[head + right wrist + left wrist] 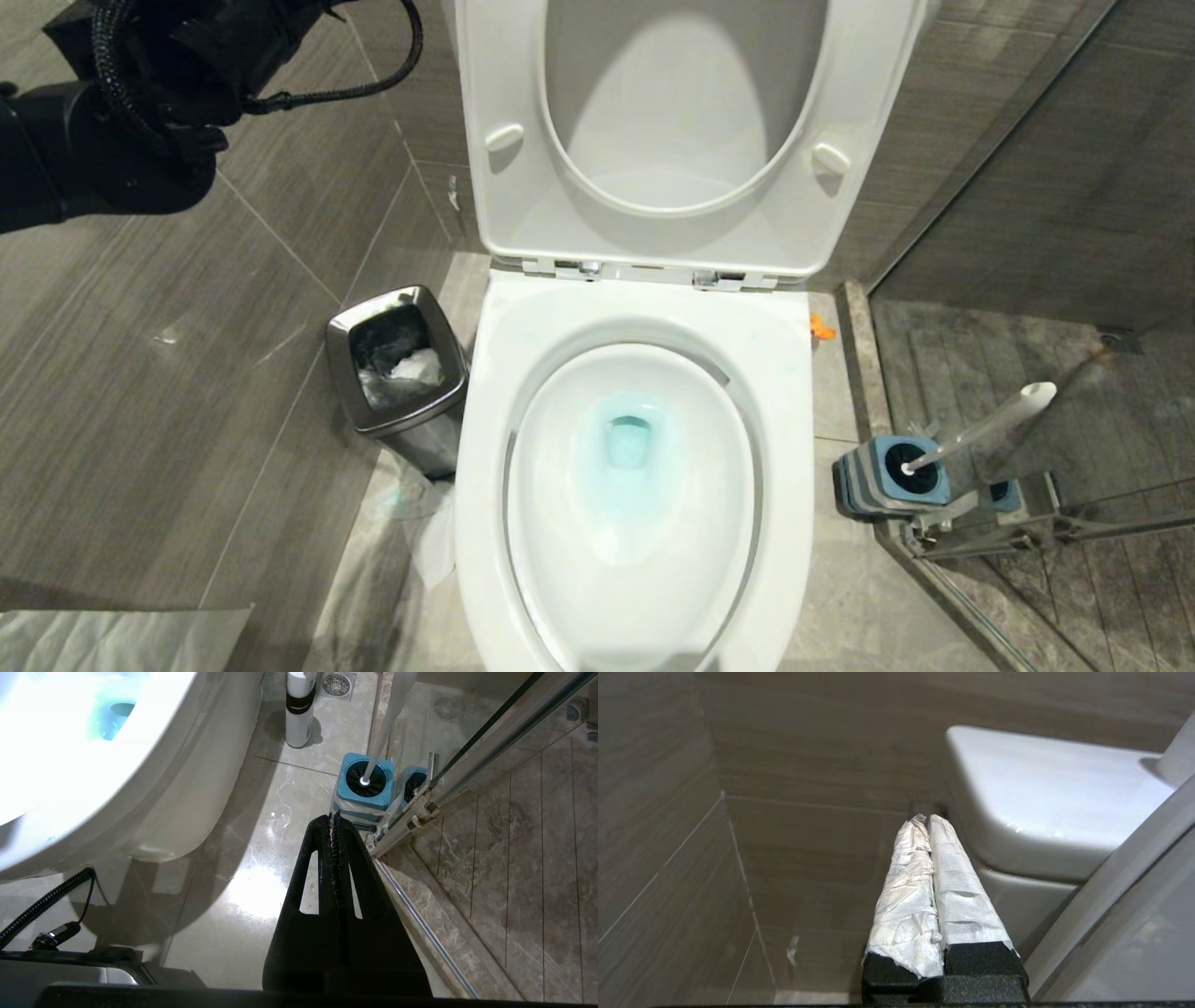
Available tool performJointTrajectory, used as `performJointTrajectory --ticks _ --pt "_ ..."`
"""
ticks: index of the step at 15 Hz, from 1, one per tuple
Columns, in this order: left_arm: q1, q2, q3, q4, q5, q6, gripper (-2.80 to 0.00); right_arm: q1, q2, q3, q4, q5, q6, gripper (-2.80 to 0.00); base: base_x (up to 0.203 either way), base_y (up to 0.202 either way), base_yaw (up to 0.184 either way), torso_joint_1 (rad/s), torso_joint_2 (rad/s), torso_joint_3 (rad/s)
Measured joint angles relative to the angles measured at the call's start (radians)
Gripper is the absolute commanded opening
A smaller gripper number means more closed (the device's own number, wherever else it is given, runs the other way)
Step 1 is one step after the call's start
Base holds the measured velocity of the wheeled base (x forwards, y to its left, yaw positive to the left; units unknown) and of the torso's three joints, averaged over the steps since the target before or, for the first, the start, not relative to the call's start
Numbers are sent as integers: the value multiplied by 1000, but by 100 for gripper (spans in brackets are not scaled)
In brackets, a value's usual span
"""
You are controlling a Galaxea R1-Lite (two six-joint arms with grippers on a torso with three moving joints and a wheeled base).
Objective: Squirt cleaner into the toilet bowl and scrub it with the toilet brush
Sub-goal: Flush the toilet
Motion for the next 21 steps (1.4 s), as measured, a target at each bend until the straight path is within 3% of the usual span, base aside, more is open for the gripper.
performJointTrajectory --ticks 4,7,21 --pt "-15 -3 0 -56 12 0 -280 0 0 0 0 0 0 -280 0 0 0 0 0 0" --pt "-36 -2 0 -64 60 6 -280 0 0 0 0 0 0 -280 0 0 0 0 0 0" --pt "-80 1 0 -142 91 16 -280 0 0 0 0 0 0 -280 0 0 0 1 1 -39"
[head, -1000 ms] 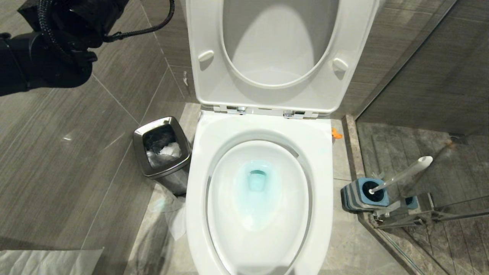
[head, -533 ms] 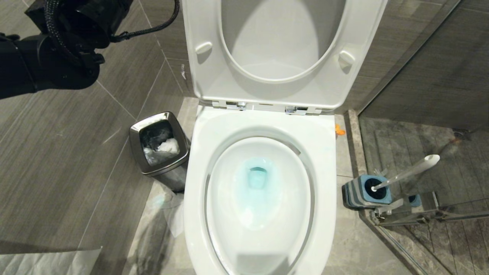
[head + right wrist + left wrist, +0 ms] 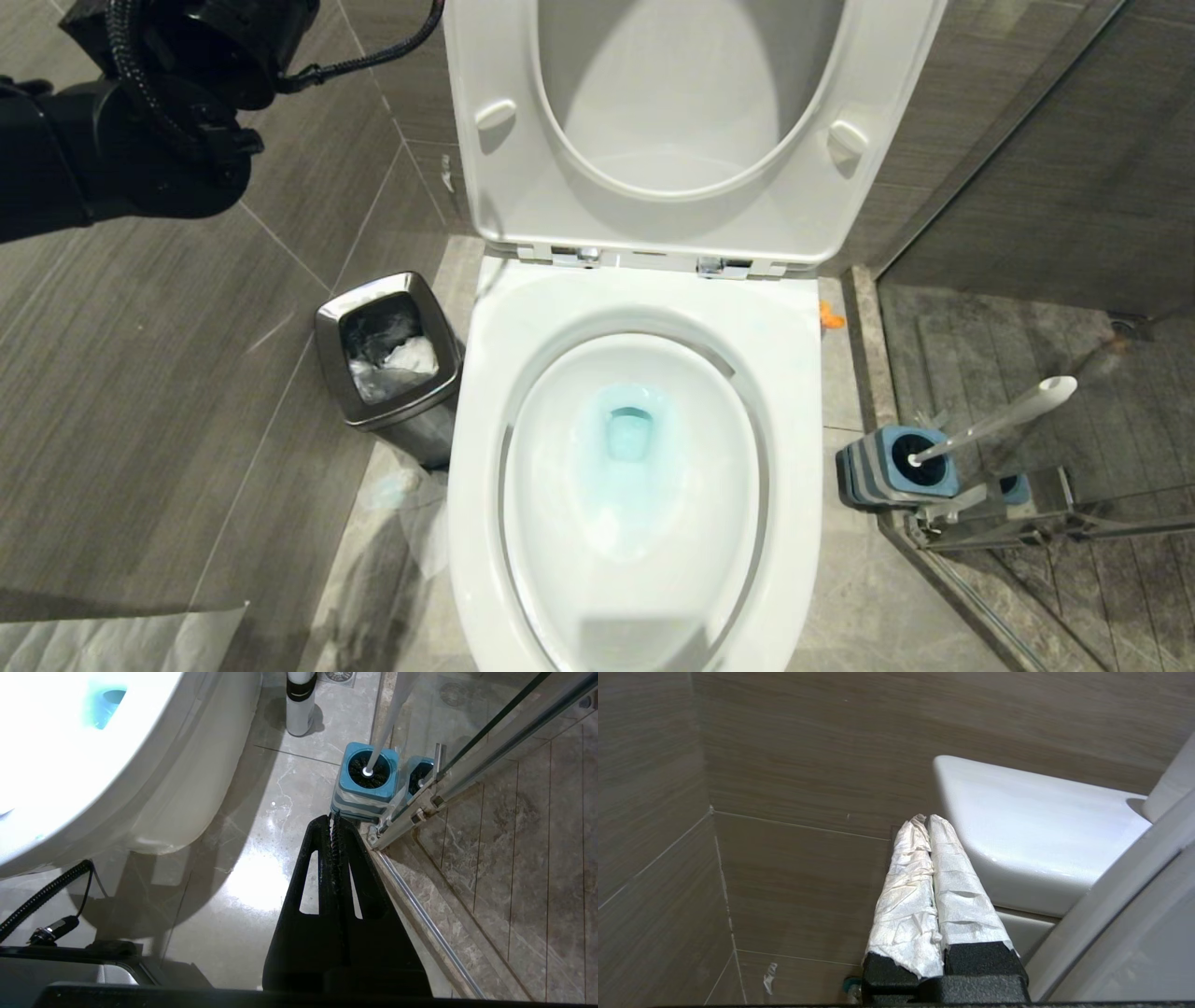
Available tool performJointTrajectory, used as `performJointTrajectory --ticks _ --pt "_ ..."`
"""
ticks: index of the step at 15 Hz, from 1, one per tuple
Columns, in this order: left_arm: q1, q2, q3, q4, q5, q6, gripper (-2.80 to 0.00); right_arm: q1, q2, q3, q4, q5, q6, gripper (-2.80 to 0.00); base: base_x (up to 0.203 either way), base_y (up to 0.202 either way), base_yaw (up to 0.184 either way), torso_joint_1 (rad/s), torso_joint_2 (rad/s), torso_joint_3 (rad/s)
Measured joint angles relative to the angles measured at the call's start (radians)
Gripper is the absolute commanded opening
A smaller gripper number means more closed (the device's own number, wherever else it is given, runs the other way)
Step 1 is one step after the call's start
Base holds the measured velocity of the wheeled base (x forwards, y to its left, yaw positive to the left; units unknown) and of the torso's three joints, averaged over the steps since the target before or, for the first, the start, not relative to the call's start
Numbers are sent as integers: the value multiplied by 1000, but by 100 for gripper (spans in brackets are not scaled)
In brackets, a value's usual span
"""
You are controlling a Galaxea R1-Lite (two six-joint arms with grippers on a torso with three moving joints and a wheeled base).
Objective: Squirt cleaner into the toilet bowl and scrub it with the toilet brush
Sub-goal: Flush the toilet
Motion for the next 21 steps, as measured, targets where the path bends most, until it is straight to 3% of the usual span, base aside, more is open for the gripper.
performJointTrajectory --ticks 21 --pt "-65 57 1 -101 18 15 -280 0 0 0 0 0 0 -280 0 0 0 1 1 -25"
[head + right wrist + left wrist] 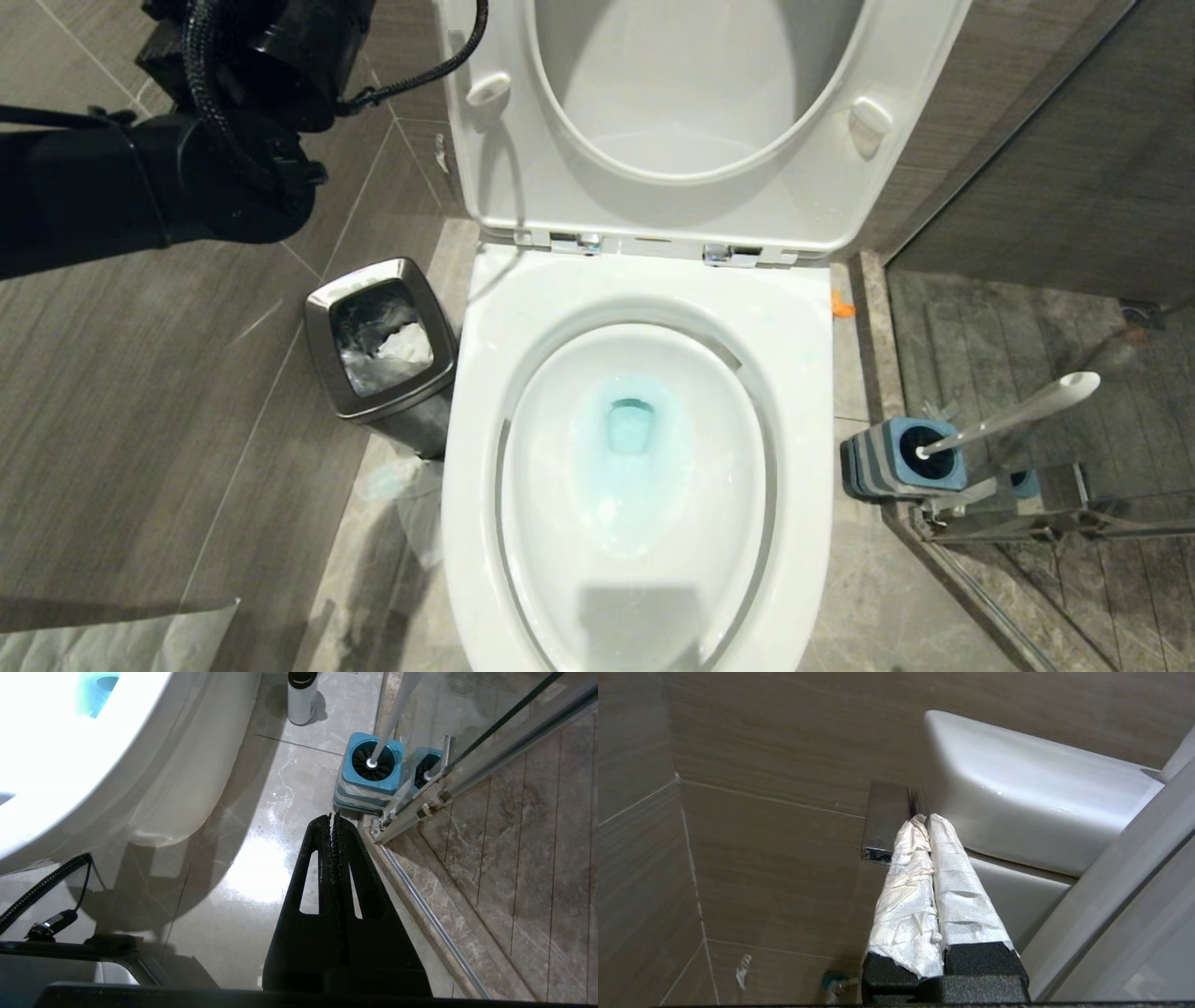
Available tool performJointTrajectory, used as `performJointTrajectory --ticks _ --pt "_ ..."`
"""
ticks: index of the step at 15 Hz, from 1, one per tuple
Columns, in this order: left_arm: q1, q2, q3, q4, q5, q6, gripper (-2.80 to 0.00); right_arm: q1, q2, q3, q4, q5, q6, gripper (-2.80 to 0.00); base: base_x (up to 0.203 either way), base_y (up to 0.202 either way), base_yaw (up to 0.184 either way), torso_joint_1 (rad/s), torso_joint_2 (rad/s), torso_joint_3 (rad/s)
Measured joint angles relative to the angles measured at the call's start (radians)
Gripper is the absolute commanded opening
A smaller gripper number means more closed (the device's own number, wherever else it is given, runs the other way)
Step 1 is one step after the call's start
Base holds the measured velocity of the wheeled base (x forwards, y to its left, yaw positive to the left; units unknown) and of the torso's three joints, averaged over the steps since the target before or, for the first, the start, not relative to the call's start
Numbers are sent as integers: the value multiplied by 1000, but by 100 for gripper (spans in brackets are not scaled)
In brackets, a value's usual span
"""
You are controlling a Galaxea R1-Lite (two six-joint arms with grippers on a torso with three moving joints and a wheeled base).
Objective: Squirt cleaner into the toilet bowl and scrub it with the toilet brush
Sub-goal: Flush the toilet
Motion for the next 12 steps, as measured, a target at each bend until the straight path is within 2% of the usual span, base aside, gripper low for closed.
performJointTrajectory --ticks 12 --pt "4 75 -3 7 -3 4 -280 0 0 0 1 0 0 -280 0 0 0 0 0 0"
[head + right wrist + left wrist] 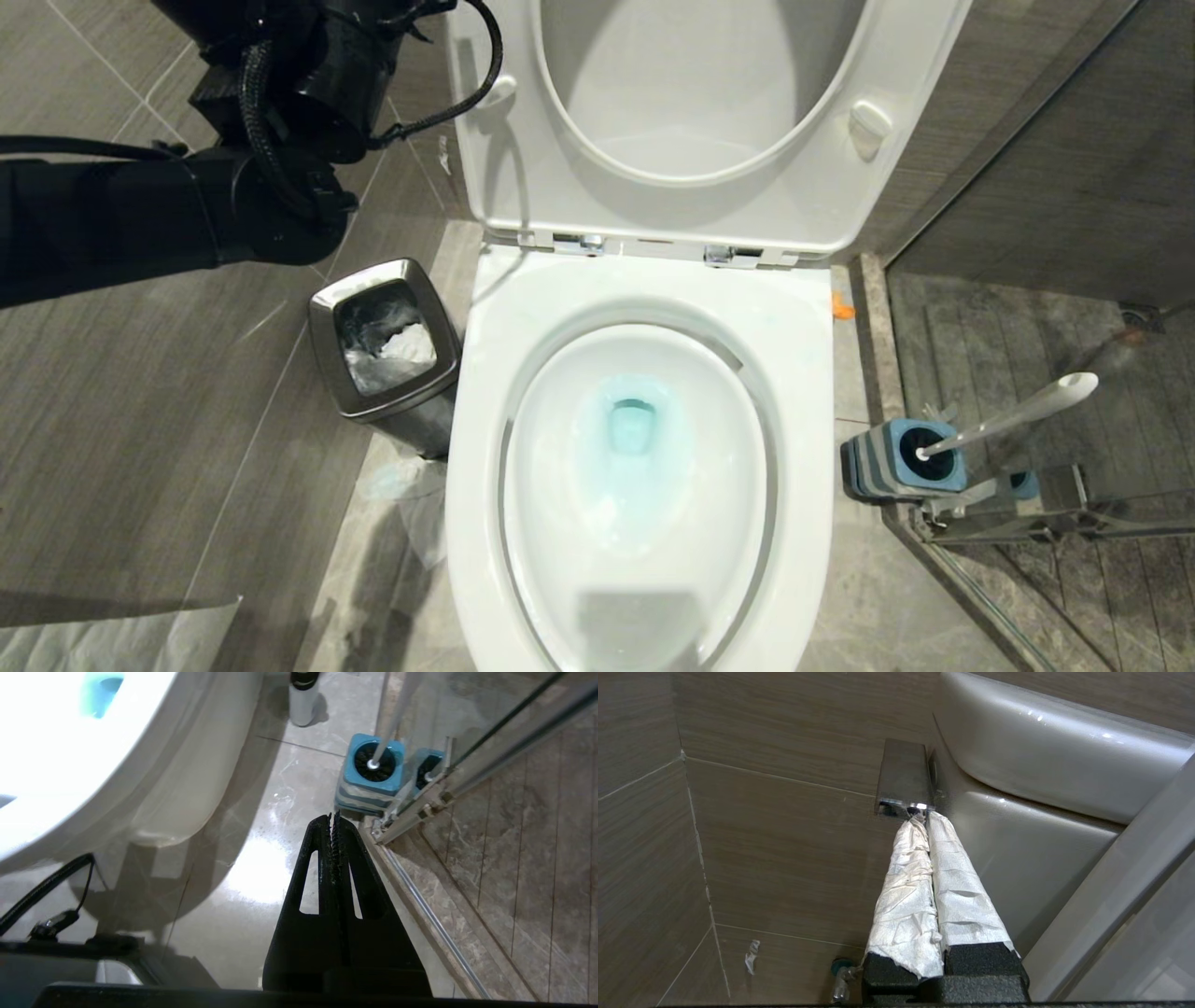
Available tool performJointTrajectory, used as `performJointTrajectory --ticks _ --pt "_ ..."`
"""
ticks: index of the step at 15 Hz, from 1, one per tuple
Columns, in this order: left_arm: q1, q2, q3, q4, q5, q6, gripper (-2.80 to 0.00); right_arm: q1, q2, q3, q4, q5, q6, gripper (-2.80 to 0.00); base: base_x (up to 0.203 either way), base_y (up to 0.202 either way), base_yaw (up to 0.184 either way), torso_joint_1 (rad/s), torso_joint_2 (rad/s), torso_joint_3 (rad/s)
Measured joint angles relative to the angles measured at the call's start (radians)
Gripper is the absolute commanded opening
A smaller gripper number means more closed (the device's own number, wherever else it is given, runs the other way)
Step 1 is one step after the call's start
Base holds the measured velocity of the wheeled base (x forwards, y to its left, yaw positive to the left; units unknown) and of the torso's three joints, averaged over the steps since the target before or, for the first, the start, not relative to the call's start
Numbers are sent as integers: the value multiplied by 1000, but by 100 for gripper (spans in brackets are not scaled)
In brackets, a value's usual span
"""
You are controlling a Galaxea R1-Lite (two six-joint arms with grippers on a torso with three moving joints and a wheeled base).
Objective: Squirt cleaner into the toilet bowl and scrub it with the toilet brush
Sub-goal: Flush the toilet
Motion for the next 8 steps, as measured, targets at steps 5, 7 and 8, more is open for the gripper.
performJointTrajectory --ticks 5,7,8 --pt "1 30 0 -3 -5 -1 -280 0 0 0 -1 0 0 -280 0 0 0 0 0 0" --pt "1 39 0 -2 -4 0 -280 0 0 0 0 0 0 -280 0 0 0 0 0 0" --pt "1 42 0 -3 -5 0 -280 0 0 0 -1 0 0 -280 0 0 0 0 0 0"
